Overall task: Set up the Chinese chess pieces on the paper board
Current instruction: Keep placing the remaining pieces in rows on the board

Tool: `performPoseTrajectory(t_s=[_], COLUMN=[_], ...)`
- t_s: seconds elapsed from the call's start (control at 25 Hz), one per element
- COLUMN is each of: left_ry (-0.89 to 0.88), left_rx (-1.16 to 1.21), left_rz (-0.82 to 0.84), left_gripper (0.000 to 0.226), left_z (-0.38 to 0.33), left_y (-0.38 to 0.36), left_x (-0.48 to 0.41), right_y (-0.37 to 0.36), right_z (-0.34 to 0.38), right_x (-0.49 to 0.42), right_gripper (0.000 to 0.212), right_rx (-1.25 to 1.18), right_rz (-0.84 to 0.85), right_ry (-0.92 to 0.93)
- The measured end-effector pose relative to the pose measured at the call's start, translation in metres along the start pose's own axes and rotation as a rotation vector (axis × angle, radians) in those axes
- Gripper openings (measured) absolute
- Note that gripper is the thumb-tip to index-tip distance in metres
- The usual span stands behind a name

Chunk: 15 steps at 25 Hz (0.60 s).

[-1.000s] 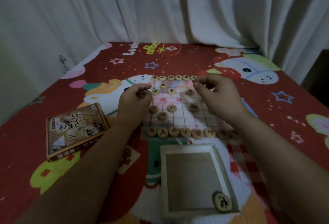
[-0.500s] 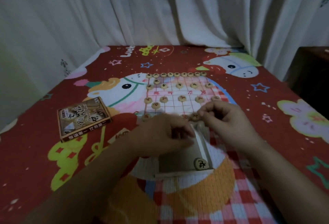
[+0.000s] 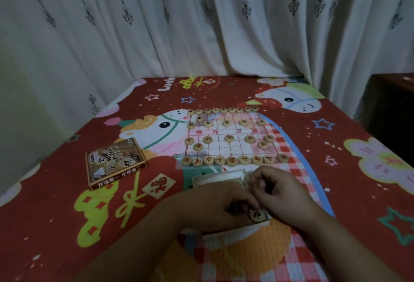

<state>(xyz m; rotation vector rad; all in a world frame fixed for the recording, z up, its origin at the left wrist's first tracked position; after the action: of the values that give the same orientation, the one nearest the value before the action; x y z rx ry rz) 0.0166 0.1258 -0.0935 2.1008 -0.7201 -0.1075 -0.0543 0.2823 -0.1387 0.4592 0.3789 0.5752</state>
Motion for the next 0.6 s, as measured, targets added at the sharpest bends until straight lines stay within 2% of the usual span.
performPoseTrajectory(t_s=[0.24, 0.44, 0.6], left_ry=[0.031, 0.038, 0.028], left_rx=[-0.012, -0.079, -0.047], left_rz=[-0.089, -0.111, -0.137], left_gripper=[0.026, 0.032, 0.027], left_z=[0.007, 0.005, 0.005], left_y=[-0.007, -0.01, -0.009], left_x=[-0.01, -0.013, -0.012], right_y=[0.001, 0.002, 0.002], right_z=[-0.003, -0.004, -0.001], right_x=[-0.002, -0.003, -0.002], right_gripper=[0.035, 0.036, 0.029], right_rx=[-0.047, -0.073, -0.088], right_rz=[-0.024, -0.014, -0.015], right_ry=[-0.028, -0.042, -0.038])
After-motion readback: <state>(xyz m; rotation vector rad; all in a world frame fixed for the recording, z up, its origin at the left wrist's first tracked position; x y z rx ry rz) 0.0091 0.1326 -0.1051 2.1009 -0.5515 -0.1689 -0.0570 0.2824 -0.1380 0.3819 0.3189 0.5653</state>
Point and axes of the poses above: each hand's wrist, its own x-axis away from the middle knuckle, its own y-axis out of the back of the hand, z = x × y, the point moved 3 cm from there along -x, towards the middle knuckle, and after that the axes turned 3 degrees about z, right-handed, at the moved point
